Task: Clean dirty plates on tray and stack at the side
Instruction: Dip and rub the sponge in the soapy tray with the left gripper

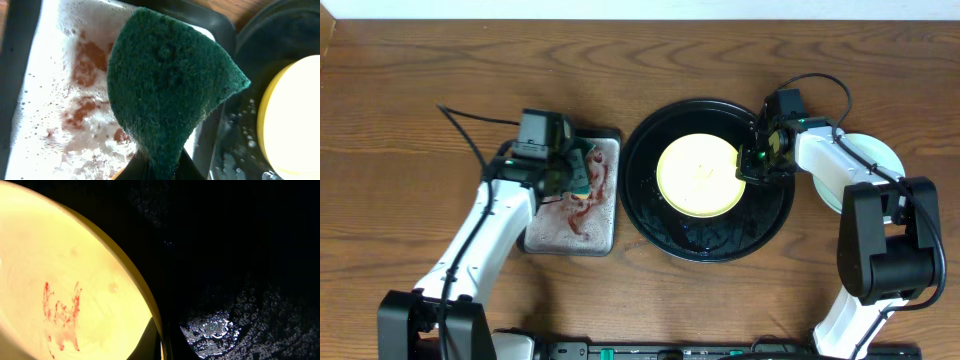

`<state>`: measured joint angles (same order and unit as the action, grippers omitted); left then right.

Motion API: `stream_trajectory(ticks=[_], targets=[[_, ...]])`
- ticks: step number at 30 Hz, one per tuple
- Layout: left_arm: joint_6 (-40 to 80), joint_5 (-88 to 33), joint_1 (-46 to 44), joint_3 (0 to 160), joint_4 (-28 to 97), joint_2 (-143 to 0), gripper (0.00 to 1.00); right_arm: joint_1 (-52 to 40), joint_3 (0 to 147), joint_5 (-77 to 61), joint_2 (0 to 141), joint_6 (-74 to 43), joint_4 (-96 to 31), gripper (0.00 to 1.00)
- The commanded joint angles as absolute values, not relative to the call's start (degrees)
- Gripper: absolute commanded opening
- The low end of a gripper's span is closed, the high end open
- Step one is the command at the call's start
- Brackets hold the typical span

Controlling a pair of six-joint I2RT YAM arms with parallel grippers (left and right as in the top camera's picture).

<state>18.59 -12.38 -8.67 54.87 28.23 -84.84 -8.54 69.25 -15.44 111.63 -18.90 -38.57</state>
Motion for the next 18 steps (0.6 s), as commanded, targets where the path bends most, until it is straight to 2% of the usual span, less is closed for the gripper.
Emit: stream_trajectory(ticks=[1,7,10,18], targets=[[14.92,-26.09,-3.99,54.52,27.44,-84.09,0.07,-8.71,67.81,-11.57,112.92,-19.62,-39.05,0.01],[2.76,-51.48,4.38,54.48,27.31,-84.12,0.07,-8.71,67.81,-11.57,112.95,-19.42,-39.03,0.01],[-1.98,-60.36,7.7,54.48,27.49,-84.12,0.07,-8.71,67.81,-11.55,112.92,-19.42,-39.03,0.01],[-4.78,-62.83,12.6,54.48,28.05,-84.12,0.07,-8.71,67.81,-11.57,112.92,-19.2,-39.03,0.01]])
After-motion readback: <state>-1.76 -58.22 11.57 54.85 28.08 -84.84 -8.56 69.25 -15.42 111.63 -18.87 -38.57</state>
